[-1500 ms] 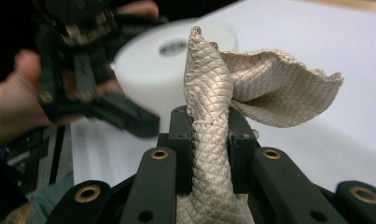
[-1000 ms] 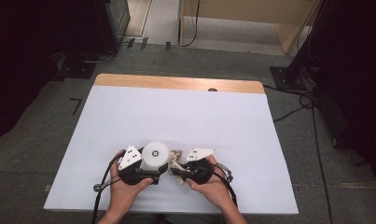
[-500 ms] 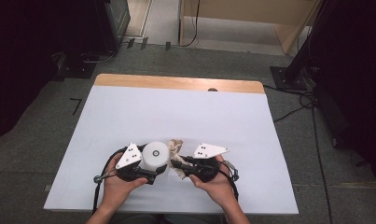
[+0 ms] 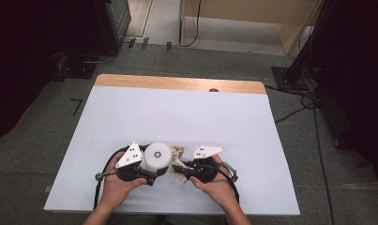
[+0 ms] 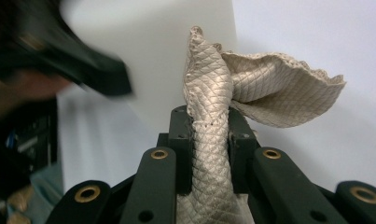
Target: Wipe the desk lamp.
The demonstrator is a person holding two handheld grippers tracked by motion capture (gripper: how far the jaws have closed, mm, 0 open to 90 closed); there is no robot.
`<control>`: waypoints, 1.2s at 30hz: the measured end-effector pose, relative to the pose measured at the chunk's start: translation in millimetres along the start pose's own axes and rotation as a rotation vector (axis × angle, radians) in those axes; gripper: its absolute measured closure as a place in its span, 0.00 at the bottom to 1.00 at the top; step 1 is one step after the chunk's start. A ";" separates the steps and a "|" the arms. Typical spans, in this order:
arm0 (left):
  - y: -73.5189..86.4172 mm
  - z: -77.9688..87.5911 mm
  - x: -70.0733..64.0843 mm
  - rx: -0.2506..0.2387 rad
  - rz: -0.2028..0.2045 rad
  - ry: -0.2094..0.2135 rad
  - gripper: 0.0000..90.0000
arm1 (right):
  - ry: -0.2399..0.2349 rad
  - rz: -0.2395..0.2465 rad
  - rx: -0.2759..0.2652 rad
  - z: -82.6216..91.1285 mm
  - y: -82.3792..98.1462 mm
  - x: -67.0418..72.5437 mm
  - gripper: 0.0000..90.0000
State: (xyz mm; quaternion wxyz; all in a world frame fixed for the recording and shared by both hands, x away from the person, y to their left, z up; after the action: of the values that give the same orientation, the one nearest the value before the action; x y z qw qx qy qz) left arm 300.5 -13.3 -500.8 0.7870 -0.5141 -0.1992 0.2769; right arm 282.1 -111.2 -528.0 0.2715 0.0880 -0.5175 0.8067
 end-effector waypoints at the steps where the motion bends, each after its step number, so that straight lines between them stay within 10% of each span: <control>1: 0.0 0.0 0.1 -0.001 0.000 0.001 0.08 | 0.000 -0.021 0.038 -4.2 7.2 -2.5 0.85; 7: 0.0 0.0 0.6 -0.003 -0.002 0.004 0.09 | 0.004 -0.008 0.073 -7.6 12.5 -3.6 0.85; 16: -14.6 -2.0 10.4 -0.047 0.006 -0.028 0.09 | 0.032 0.082 -0.122 15.0 -30.9 12.8 0.85; 24: -4.5 -8.4 13.8 -0.010 -0.009 -0.020 0.09 | 0.046 0.119 -0.183 19.8 -42.0 17.5 0.85; 36: -1.7 -2.6 14.6 -0.041 0.070 -0.092 0.05 | 0.039 0.052 -0.060 -0.3 -13.1 -0.1 0.85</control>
State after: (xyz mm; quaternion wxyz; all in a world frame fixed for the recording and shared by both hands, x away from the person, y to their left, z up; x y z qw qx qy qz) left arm 313.7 -6.3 -499.9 0.7560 -0.5234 -0.2227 0.3238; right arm 289.1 -106.9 -517.9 0.2629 0.0504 -0.5383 0.7991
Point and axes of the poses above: each handheld gripper's, and its own axes: z roughly backward along the jaws, y roughly out of its underside, x roughly to its left, the point moved 10 cm from there along -z, roughly forward along the jaws, and after that the axes turned 12 degrees about -y, right-handed, at the moved point
